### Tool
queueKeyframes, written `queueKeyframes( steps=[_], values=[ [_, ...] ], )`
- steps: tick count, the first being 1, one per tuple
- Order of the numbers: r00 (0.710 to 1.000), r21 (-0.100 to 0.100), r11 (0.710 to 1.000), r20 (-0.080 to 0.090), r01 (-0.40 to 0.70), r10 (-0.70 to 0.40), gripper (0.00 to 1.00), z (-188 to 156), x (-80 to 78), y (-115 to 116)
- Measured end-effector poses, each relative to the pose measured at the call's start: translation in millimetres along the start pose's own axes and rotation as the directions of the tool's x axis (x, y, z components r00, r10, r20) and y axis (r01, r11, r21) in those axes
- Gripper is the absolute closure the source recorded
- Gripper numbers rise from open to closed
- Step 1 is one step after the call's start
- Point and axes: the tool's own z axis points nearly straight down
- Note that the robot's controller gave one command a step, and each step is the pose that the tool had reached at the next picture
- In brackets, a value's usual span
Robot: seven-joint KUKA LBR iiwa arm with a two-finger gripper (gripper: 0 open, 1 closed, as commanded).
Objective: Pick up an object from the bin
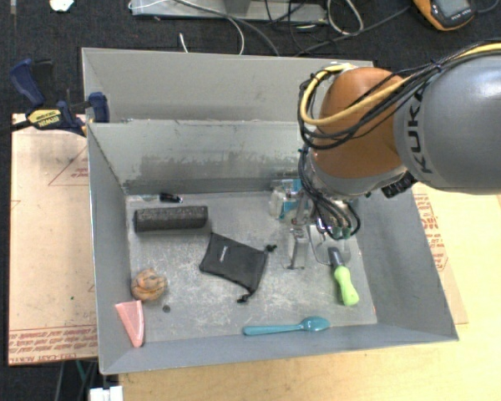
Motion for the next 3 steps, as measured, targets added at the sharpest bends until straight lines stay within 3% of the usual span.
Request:
queueKeyframes(
  steps=[1,2,3],
  values=[
    [1.000,0.000,1.000,0.008,-0.002,0.002,0.00,-5,-1.4,0],
    [0.995,-0.003,0.995,0.010,-0.099,0.099,0.00,63,2.4,48],
    [0.998,0.000,0.998,0.015,-0.066,0.066,0.00,71,21.2,76]
  ],
)
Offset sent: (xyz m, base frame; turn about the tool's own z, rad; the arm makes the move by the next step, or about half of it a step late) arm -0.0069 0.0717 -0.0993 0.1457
